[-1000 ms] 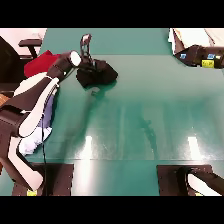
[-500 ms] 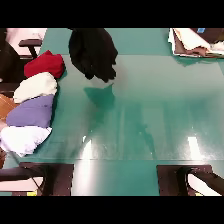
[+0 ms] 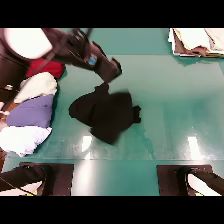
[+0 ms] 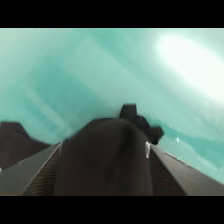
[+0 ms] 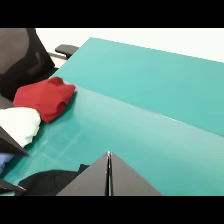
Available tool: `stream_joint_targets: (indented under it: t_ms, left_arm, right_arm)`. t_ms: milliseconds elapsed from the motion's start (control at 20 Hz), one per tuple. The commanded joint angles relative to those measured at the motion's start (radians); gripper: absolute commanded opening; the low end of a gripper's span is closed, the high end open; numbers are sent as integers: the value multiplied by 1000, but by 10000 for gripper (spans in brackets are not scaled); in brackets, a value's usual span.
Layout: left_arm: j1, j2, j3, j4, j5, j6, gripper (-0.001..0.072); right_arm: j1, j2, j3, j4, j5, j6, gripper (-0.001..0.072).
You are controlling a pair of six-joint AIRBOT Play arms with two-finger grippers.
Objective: Fold the shirts.
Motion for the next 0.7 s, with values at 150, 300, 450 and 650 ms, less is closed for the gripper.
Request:
stream_joint_targets:
  t_ms: [150,300,450,650]
  left_arm:
    - [253,-2,-94,234,-42,-127,626]
    - [465,-10,-242,117,-16,-140,625]
    - [562,-50,-443,20,53,-82,625]
    - [575,-192,-522,-43,76,-19,626]
  right_arm:
    - [1,0,12,1,60,1,18]
    - [1,-15,12,3,71,1,18]
    - [1,-45,12,5,93,1,18]
    - [1,-92,12,4,147,1,18]
